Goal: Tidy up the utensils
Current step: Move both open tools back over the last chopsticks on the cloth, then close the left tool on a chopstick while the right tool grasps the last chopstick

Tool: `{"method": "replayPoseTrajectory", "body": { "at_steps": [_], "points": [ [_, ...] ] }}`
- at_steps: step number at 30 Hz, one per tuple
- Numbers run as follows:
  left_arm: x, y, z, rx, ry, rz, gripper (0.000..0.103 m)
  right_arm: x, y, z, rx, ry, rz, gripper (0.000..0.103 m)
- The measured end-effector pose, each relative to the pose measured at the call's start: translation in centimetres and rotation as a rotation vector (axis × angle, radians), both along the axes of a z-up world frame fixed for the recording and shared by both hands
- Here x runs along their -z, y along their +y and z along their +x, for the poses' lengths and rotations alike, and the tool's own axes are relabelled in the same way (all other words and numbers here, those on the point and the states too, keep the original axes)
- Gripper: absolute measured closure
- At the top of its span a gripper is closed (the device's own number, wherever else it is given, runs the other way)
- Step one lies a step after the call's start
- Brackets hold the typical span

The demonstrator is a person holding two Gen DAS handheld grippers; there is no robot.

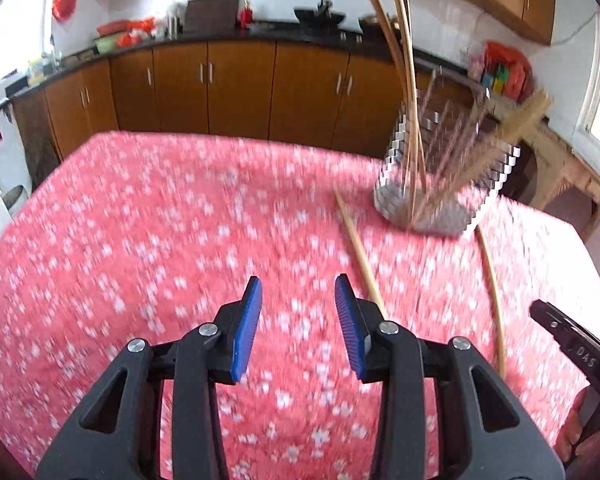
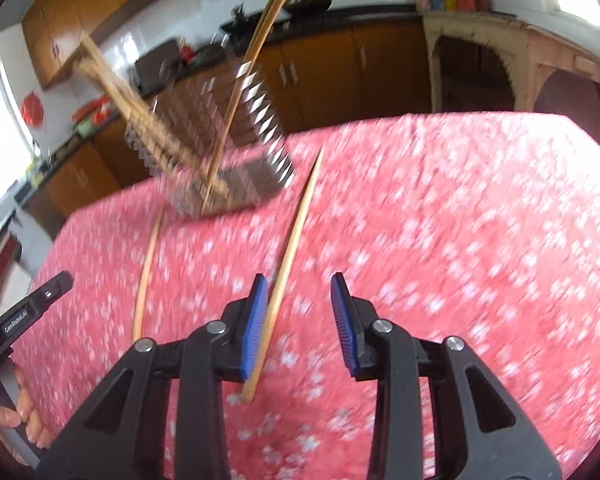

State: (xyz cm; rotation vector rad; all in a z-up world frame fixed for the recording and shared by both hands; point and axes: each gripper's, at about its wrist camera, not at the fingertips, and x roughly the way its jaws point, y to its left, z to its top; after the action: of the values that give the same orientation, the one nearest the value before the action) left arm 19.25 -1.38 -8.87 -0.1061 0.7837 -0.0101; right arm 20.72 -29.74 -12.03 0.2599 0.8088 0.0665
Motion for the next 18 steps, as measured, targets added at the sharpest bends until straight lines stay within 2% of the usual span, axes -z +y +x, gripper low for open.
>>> {"method": "replayPoseTrajectory", "body": {
  "at_steps": [3, 10, 15, 18],
  "points": [
    [1.0, -0.2, -0.4, 0.019, 0.02, -0.014, 0.055, 1.1, 1.5, 0.2, -0.026, 0.031, -0.033, 0.07],
    [1.5, -0.7, -0.6, 0.045, 0.036, -0.019, 0.055, 2.0, 3.2, 0.9, -0.041, 0.064, -0.109, 0.071],
    [1.8, -1.1, -0.6, 0.052, 0.047, -0.031, 0.055, 2.1, 3.2, 1.0, -0.029, 0.064, -0.123, 0.088],
    [1.9, -1.5, -0.4, 0.063, 0.055, -0.039, 0.055, 2.2, 2.4, 1.0, -0.019, 0.066, -0.11, 0.093]
  ]
}}
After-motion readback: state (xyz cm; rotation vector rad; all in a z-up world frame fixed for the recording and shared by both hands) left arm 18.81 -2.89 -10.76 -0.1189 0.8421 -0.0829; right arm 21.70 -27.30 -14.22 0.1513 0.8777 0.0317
